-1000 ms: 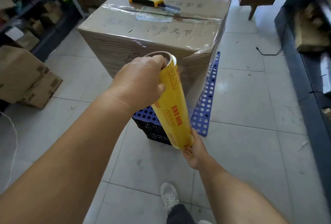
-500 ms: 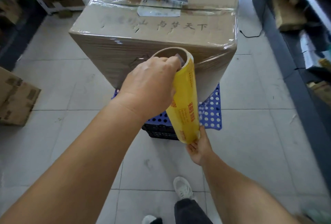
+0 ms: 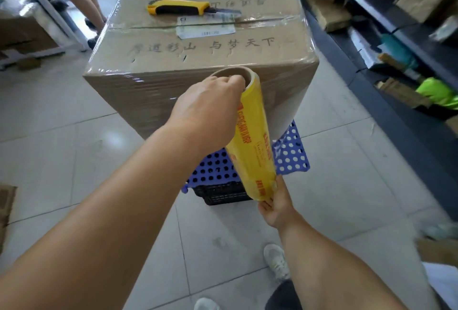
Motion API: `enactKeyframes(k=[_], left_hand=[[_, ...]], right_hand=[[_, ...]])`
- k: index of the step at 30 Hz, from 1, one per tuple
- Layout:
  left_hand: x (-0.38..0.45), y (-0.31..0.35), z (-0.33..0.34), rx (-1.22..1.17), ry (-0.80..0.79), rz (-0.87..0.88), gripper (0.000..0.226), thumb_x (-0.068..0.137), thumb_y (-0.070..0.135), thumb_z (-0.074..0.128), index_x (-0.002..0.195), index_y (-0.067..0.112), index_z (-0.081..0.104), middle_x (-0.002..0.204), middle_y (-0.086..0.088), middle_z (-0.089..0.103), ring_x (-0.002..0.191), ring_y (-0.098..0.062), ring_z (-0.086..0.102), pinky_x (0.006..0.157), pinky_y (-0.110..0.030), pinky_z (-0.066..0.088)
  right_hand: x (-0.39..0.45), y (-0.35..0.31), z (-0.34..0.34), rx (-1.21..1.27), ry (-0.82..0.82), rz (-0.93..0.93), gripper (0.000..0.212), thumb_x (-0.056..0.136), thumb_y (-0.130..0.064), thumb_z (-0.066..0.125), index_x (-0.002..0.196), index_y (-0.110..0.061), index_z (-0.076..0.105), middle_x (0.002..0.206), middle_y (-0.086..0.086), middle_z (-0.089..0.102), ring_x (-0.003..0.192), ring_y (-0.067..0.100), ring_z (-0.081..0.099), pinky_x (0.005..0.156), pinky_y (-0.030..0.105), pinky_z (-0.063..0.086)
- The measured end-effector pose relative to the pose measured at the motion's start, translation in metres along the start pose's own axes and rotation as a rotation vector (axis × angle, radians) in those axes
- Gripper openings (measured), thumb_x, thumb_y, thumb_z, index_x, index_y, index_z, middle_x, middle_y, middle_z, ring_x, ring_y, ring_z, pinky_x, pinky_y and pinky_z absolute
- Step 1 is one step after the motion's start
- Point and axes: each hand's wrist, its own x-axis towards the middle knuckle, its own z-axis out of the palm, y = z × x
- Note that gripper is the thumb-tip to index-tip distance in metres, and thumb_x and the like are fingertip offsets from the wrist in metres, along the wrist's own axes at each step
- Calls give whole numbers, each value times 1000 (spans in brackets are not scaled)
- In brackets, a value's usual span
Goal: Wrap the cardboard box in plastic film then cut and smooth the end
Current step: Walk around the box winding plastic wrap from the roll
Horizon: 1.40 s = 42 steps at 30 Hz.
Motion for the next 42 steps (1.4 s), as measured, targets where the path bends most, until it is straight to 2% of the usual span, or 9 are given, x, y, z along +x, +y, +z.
enactKeyframes(k=[7, 13, 17, 20, 27, 30, 35, 39, 42], left_hand=[[-16, -25, -5, -5, 1, 121, 36, 83, 3, 57, 115, 18, 50, 108, 3, 58, 100, -20, 52, 72, -27, 32], [-10, -39, 0, 13, 5, 170, 29, 86, 8, 56, 113, 18, 52, 105, 0, 62, 96, -23, 56, 71, -28, 35], [-2, -47, 4, -50, -39, 189, 25, 87, 20, 57, 112, 18, 52, 100, 0, 62, 84, -24, 57, 66, -36, 46], [0, -55, 8, -102, -34, 223, 25, 87, 25, 58, 111, 19, 53, 98, 1, 63, 81, -21, 56, 66, -36, 46], [3, -71, 7, -162, -86, 279, 37, 85, 33, 62, 120, 23, 52, 100, 7, 59, 93, -19, 54, 73, -28, 37], [7, -77, 8, -121, -94, 315, 37, 86, 26, 61, 121, 23, 49, 88, 11, 44, 89, -16, 48, 73, -27, 32], [12, -84, 5, -105, -81, 315, 33, 86, 31, 60, 116, 23, 50, 90, 8, 54, 80, -12, 41, 69, -27, 32], [10, -82, 1, -125, -56, 398, 33, 85, 41, 58, 111, 23, 52, 83, 12, 47, 76, -12, 44, 66, -28, 33], [8, -81, -3, -106, -32, 437, 37, 83, 51, 55, 106, 22, 52, 69, 17, 38, 71, -14, 46, 62, -29, 35]], right_hand=[[-2, 26, 9, 104, -33, -116, 51, 92, -60, 45, 133, -31, 52, 129, -4, 61, 110, 12, 58, 83, 25, 44], [-4, 28, 14, 182, -44, -122, 45, 96, -54, 41, 130, -28, 53, 109, -4, 65, 85, 10, 58, 60, 21, 41], [4, 33, 20, 216, -2, -112, 58, 89, -66, 43, 136, -31, 50, 134, -2, 57, 110, 17, 55, 70, 25, 42], [12, 41, 24, 288, -29, -195, 63, 90, -68, 36, 140, -31, 45, 135, 0, 56, 118, 19, 55, 81, 29, 46], [4, 43, 34, 393, -8, -249, 55, 93, -64, 34, 136, -34, 48, 124, -4, 62, 113, 17, 57, 76, 28, 46], [3, 51, 39, 459, 45, -202, 53, 92, -63, 38, 134, -33, 50, 127, -3, 59, 113, 16, 55, 87, 28, 41], [-3, 62, 48, 609, 134, -189, 44, 95, -43, 45, 133, -23, 54, 114, 1, 61, 97, 15, 56, 97, 28, 35], [-9, 65, 55, 606, 184, -212, 37, 95, -38, 49, 127, -23, 59, 119, -1, 63, 94, 12, 57, 93, 25, 37], [-22, 76, 67, 594, 187, -198, 23, 93, -39, 52, 106, -24, 64, 99, -5, 66, 89, 11, 59, 77, 23, 43]])
